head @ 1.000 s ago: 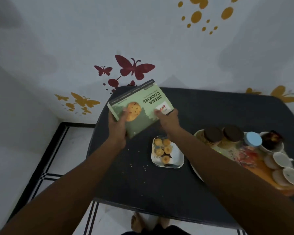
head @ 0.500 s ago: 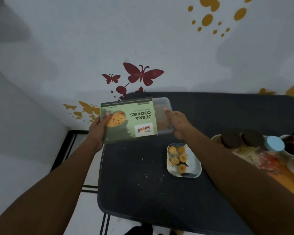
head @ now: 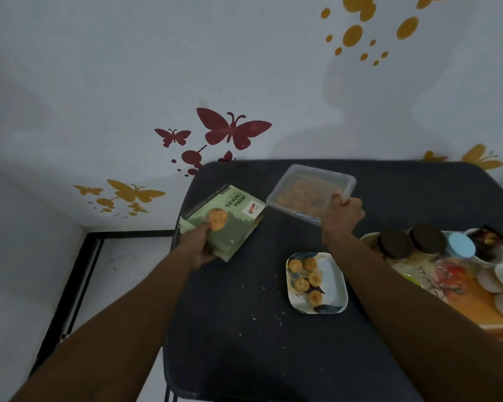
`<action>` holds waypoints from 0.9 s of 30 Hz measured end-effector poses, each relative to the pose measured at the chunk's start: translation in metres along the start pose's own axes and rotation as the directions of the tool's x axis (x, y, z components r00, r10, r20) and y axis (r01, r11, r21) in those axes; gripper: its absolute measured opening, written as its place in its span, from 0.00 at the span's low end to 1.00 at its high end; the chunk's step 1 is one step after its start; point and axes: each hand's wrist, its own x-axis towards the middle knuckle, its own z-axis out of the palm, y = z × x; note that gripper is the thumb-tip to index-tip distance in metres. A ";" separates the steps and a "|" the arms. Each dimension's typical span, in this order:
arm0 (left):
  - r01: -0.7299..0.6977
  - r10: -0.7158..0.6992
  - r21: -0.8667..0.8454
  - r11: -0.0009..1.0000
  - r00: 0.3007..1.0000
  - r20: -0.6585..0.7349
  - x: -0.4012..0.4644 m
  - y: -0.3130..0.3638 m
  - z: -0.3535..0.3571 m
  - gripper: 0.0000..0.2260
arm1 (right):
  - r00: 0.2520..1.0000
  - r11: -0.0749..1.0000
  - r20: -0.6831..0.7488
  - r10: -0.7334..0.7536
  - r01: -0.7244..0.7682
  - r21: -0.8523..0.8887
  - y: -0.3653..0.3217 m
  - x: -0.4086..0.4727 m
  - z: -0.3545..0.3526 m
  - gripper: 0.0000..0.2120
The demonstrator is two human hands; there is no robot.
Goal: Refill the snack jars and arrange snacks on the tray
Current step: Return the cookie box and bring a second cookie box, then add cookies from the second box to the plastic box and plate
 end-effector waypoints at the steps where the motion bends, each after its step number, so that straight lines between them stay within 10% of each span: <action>1: 0.032 -0.031 0.049 0.998 0.999 -0.031 0.001 -0.002 0.005 0.30 | 1.000 0.999 -0.025 -0.020 0.020 0.025 -0.003 -0.002 0.001 0.16; 5: -0.175 0.329 0.438 0.882 0.893 -0.306 -0.005 0.003 0.017 0.41 | 0.995 0.993 0.054 -0.085 0.080 0.088 -0.014 -0.006 0.002 0.12; 8: -0.458 0.546 0.396 0.796 0.826 -0.141 -0.028 0.027 0.032 0.29 | 0.942 0.990 0.319 -0.105 0.067 0.127 -0.019 -0.013 0.002 0.12; 12: -0.414 0.340 0.186 0.891 0.880 0.332 -0.054 0.060 0.050 0.13 | 0.780 0.997 0.624 0.033 -0.071 0.036 -0.026 -0.029 0.008 0.18; 18: -0.547 0.454 0.183 0.817 0.805 0.381 -0.059 0.053 0.047 0.11 | 0.699 0.989 0.715 0.006 -0.109 0.099 -0.044 -0.027 0.009 0.15; 27: -0.553 0.501 0.204 0.808 0.826 0.258 -0.064 0.051 0.038 0.11 | 0.771 0.960 0.576 -0.273 0.181 0.213 -0.046 -0.045 0.019 0.12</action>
